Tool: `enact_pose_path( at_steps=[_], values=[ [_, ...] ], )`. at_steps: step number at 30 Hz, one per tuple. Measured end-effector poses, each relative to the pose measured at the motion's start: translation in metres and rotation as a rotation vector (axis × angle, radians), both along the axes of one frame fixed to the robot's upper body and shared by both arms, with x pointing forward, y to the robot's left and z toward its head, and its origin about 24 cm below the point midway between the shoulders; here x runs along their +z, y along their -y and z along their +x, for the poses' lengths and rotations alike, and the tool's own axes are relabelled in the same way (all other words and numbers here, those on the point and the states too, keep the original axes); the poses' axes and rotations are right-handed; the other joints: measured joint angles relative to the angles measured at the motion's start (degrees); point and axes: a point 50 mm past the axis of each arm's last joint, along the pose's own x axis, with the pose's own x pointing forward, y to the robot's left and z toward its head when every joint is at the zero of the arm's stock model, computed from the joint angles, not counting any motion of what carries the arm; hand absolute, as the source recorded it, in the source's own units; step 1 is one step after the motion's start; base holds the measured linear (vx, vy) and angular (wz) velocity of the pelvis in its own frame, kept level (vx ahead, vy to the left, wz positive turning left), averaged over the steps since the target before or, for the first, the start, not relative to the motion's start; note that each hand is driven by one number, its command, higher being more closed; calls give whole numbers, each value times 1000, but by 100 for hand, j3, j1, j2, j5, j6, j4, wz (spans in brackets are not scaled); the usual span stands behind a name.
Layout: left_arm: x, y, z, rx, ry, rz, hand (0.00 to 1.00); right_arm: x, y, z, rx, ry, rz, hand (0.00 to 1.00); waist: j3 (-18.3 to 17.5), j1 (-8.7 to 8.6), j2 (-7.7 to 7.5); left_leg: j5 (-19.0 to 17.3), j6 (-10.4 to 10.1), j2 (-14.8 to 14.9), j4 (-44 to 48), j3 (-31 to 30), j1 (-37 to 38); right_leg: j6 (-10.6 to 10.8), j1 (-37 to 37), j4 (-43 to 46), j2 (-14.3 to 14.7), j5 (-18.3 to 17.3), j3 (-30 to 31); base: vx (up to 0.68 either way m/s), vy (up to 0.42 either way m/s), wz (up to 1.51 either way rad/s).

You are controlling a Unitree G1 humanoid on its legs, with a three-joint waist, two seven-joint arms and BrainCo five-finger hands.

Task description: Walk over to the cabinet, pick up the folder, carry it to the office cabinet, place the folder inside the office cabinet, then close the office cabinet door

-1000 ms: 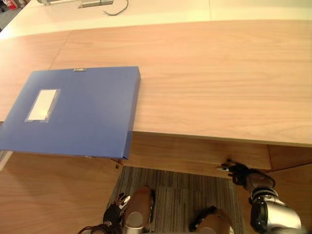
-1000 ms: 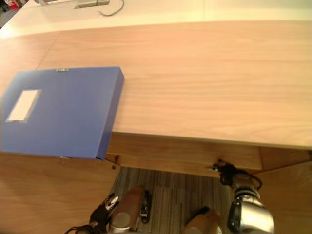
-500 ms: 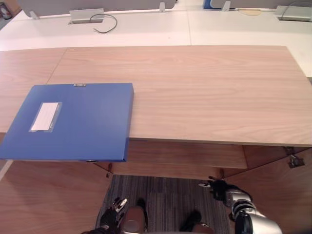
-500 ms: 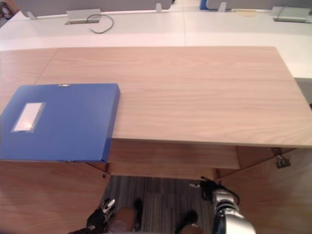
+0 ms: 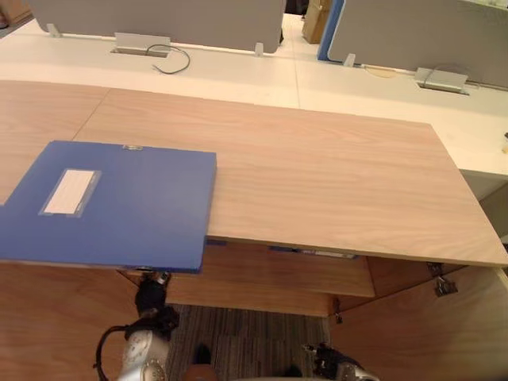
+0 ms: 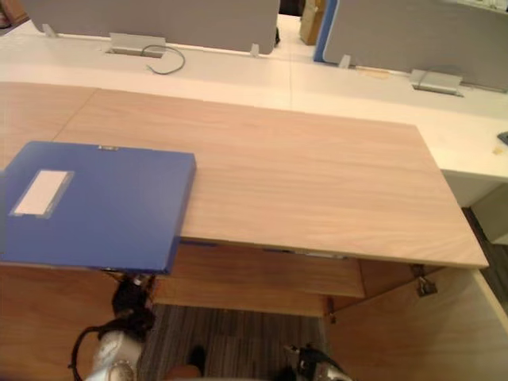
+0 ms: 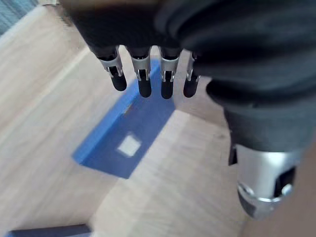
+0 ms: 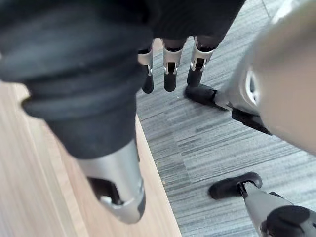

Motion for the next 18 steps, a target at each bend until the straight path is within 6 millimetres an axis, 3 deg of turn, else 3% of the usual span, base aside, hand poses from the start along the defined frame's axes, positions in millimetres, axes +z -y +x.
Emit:
enact_pose_path(
  at_steps=[1, 3, 10, 18],
  values=[
    [23, 1, 1, 29, 86, 55, 0, -2, -5, -6, -27, -22, 14, 0, -5, 60, -34, 16, 3, -21, -19, -87, 0, 2, 62, -15, -5, -1, -33, 27, 8, 38],
    [48, 6, 0, 49, 178, 178, 0, -4, -9, -12, -49, -33, 20, 0, -19, 191, -58, 22, 9, -50, -18, -222, -9, 11, 142, -14, -25, -9, -97, 40, 26, 40],
    [50, -6, -24, 209, 75, 381, 0, -1, -24, -2, -54, -11, 15, 0, -87, 343, -254, 110, 18, -126, -235, -519, -4, 84, 282, 43, -102, -60, -430, 6, 8, 26],
    [49, -12, -32, 242, 56, 354, 0, 3, -22, 11, -80, 35, 11, 0, -87, 435, -256, 200, 48, -228, -243, -848, -100, 155, 383, 126, -196, -114, -807, -2, 11, 23]
  ],
)
